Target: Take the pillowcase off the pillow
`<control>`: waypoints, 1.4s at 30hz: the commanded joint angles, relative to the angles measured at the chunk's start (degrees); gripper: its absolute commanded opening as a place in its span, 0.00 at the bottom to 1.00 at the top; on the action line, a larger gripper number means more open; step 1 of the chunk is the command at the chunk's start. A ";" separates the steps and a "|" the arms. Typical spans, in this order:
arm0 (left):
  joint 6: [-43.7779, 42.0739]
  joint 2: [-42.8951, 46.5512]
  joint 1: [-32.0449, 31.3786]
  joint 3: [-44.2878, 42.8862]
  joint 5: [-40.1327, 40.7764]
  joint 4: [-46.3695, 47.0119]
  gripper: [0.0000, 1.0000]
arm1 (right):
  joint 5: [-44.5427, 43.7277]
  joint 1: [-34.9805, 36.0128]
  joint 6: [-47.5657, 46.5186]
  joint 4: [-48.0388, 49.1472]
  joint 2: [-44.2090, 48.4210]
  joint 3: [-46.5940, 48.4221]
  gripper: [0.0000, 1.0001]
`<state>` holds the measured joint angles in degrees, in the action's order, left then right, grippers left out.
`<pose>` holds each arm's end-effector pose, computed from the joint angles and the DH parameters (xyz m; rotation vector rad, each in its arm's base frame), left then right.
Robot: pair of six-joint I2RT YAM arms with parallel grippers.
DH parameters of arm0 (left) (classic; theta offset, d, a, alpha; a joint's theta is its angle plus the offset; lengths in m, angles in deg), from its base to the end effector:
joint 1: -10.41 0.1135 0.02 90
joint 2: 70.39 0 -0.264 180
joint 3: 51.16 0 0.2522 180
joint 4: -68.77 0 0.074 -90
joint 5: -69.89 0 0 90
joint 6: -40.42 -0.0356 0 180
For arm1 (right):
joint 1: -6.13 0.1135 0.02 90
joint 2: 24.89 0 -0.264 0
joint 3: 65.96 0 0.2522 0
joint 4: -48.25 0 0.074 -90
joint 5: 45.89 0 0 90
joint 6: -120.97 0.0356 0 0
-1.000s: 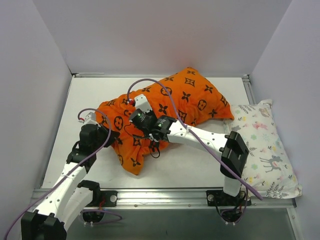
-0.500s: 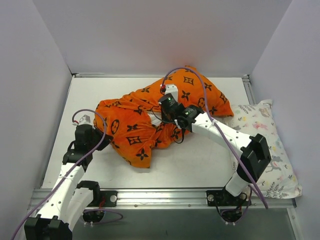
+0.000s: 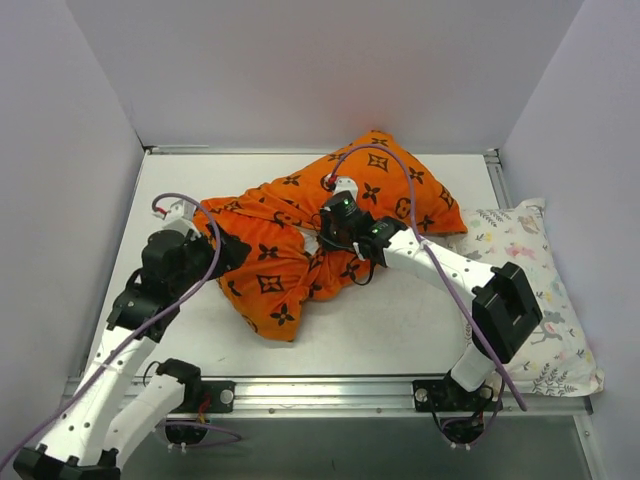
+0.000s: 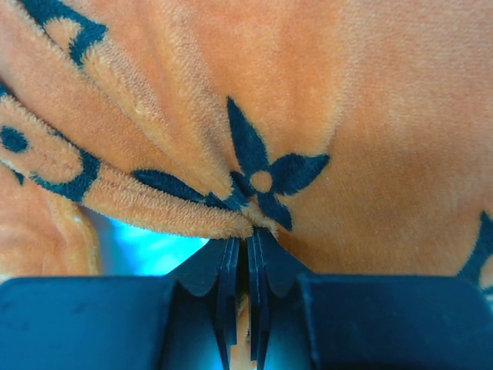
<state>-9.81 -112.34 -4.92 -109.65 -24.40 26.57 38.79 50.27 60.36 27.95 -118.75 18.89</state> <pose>0.1576 -0.0460 0.3144 -0.3933 2.0480 -0.6758 0.2766 0.2639 0.2838 -0.2183 2.1423 0.6741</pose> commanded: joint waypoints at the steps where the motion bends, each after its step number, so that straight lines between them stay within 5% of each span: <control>1: -0.75 -3.38 -8.37 -5.61 8.49 -0.56 0.80 | 4.44 -0.81 2.69 3.99 -0.97 -2.53 0.00; 5: 0.22 -14.34 -25.40 -10.72 22.99 1.11 0.87 | 9.18 -2.56 5.06 8.38 -0.36 -5.34 0.00; 8: 0.31 -22.60 -28.70 -14.50 27.76 3.47 0.97 | 10.42 -3.27 6.56 10.15 0.00 -6.75 0.00; 12: 0.31 -29.67 -29.49 -17.49 29.86 5.07 0.97 | 10.77 -3.97 6.91 10.41 0.61 -7.37 0.00; 15: 1.89 -31.08 -29.05 -18.20 35.84 1.99 0.81 | 10.42 -4.50 6.83 10.41 1.66 -8.16 0.02; 16: 1.46 -30.73 -28.79 -17.85 35.85 2.25 0.72 | 10.25 -4.59 6.39 10.41 2.10 -8.42 0.12; 19: 0.22 -29.94 -27.12 -17.32 35.67 2.17 0.44 | 9.72 -4.68 6.03 10.41 2.81 -8.51 0.27; 20: 0.13 -28.98 -26.60 -16.97 34.89 1.73 0.27 | 9.72 -4.68 5.86 10.33 2.81 -8.34 0.30; 24: -0.04 -26.25 -24.57 -15.13 33.48 1.11 0.00 | 8.84 -4.68 5.51 9.10 2.63 -7.02 0.32; 27: -0.39 -24.06 -23.25 -13.54 32.86 0.59 0.00 | 7.17 -4.59 5.16 8.22 2.72 -6.49 0.33; 31: -1.45 -22.65 -22.38 -13.36 32.86 -0.64 0.00 | 2.96 -4.85 5.24 6.81 3.34 -5.97 0.09; 34: 0.13 -21.07 -19.40 -12.32 33.31 -5.73 0.00 | 0.32 -6.34 5.77 3.38 4.03 -6.14 0.01; 42: 5.22 -6.66 2.65 4.89 21.53 -8.37 0.00 | -2.50 -14.95 7.35 0.66 5.97 -7.46 0.00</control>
<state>-4.74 -122.88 -9.38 -108.82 -5.87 25.54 47.93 42.21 68.47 35.79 -114.55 12.00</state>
